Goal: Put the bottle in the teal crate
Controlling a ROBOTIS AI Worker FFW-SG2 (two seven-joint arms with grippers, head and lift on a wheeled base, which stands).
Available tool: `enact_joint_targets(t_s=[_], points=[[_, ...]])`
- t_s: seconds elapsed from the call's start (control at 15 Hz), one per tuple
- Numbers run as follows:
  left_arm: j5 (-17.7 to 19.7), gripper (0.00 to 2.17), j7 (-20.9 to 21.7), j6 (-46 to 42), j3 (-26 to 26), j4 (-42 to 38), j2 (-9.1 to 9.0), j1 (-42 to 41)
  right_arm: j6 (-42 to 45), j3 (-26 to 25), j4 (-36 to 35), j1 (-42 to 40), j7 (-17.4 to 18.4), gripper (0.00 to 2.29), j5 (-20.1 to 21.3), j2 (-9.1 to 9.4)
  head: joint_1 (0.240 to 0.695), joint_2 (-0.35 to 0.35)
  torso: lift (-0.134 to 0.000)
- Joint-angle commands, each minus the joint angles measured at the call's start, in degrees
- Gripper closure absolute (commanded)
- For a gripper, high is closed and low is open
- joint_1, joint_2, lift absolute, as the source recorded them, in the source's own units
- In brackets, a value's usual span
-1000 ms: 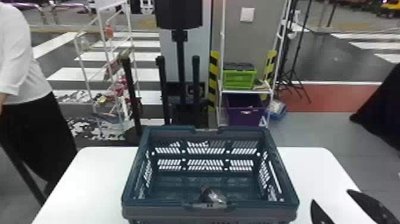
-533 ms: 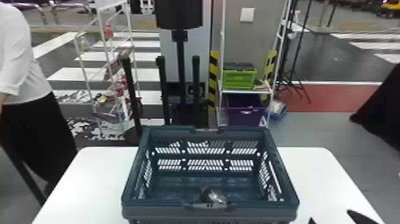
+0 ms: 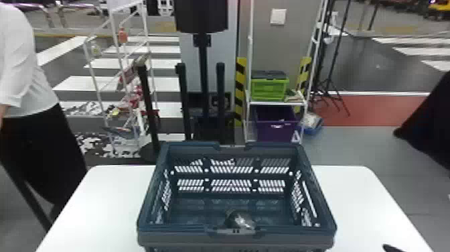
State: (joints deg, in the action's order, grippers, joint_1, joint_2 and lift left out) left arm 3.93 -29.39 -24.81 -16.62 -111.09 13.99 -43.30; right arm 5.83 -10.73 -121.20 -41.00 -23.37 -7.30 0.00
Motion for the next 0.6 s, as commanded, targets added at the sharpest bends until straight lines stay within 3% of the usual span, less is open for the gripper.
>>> enact_joint_targets(t_s=[0.0,0.53], points=[[0.0,0.14,0.0,-0.5,-0.2,-0.1,0.25,-0.3,0.7,0.2,-0.4,-0.8,0.0,0.07,0.0,0.05,0.499,0.000,0.000],[-0.2,0.14,0.0,-2.0,-0.4,-0.6,0.60,-1.6,2.6,0.8,-0.9,-2.7,0.3,0.07,0.0,0.05,0.499,0.000,0.000]])
